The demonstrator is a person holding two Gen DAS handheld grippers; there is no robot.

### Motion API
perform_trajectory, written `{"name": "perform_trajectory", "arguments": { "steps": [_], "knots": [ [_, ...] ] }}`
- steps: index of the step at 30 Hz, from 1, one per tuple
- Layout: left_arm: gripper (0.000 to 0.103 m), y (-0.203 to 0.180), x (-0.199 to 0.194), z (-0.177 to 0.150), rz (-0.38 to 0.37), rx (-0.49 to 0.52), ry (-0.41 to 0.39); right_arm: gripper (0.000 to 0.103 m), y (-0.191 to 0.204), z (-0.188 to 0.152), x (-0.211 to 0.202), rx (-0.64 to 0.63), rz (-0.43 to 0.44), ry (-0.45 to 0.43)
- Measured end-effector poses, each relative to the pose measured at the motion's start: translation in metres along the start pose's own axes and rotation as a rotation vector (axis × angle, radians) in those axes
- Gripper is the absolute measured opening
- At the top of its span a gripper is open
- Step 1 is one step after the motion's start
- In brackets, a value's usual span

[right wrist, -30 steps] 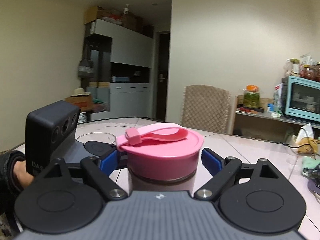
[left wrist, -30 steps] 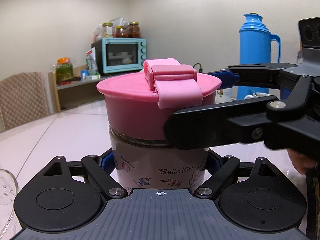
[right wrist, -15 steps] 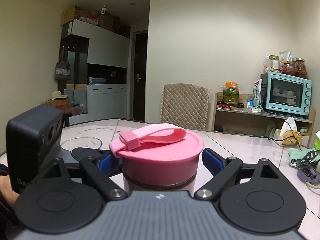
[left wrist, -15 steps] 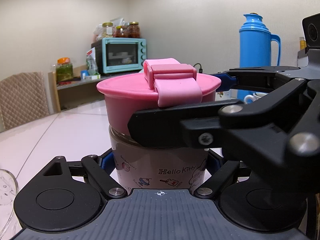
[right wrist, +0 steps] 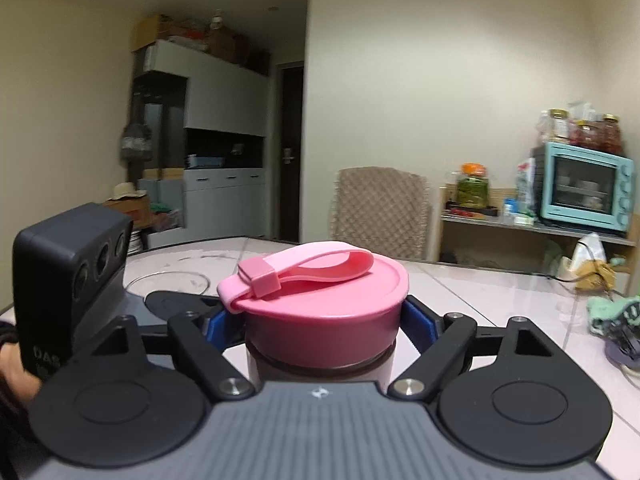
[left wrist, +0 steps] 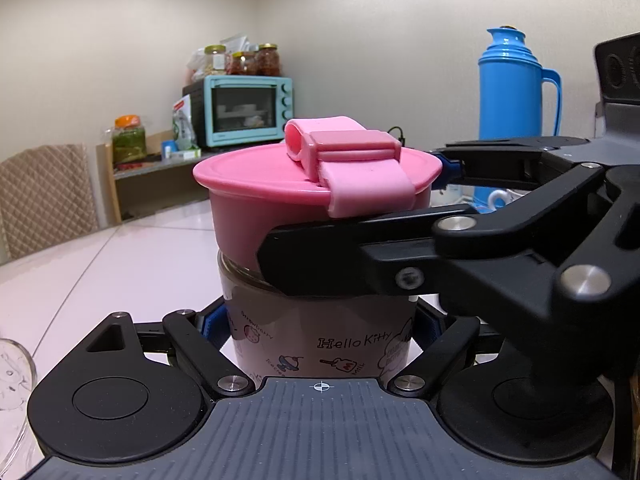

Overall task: Unscrew bottle cap and pour
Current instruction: 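Twist the pink cap with the right gripper while the left gripper holds the jar, then open the right gripper, rotate back and regrip the pink cap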

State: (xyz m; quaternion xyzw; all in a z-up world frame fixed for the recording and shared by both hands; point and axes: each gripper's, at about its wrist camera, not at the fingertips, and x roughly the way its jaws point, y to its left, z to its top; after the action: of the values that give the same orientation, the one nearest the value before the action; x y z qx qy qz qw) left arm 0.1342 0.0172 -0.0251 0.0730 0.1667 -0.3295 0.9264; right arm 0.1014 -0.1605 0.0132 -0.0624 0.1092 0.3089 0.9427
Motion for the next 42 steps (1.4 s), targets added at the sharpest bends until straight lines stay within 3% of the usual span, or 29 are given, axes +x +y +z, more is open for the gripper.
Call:
{"name": "perform_trajectory", "arguments": {
  "steps": [3,9,12,14,16,27,33,42],
  "knots": [
    [0.090,0.000,0.000,0.000,0.000,0.000,0.000,0.085,-0.012,-0.002,0.000,-0.052,0.084,-0.014],
    [0.090,0.000,0.000,0.000,0.000,0.000,0.000,0.085,-0.060,-0.004,0.007,-0.079,0.368,-0.044],
    [0.090,0.000,0.000,0.000,0.000,0.001,0.000,0.085,-0.075,-0.001,0.013,-0.063,0.456,-0.037],
    [0.090,-0.001,0.000,0.000,0.000,0.000,0.000,0.085,-0.077,0.001,0.013,-0.058,0.470,-0.036],
    [0.090,-0.001,-0.001,0.000,0.000,0.000,0.000,0.085,-0.074,0.002,0.011,-0.055,0.448,-0.037],
    [0.090,0.000,-0.001,0.000,0.000,0.001,0.000,0.092,-0.028,0.009,-0.013,-0.038,0.113,-0.024],
    [0.090,-0.001,-0.001,0.000,0.000,0.001,0.000,0.092,-0.008,0.008,-0.008,0.001,0.047,-0.020],
    [0.090,-0.001,-0.001,0.000,0.000,0.001,0.000,0.091,-0.012,0.005,0.000,0.084,-0.039,-0.016]
  ]
}}
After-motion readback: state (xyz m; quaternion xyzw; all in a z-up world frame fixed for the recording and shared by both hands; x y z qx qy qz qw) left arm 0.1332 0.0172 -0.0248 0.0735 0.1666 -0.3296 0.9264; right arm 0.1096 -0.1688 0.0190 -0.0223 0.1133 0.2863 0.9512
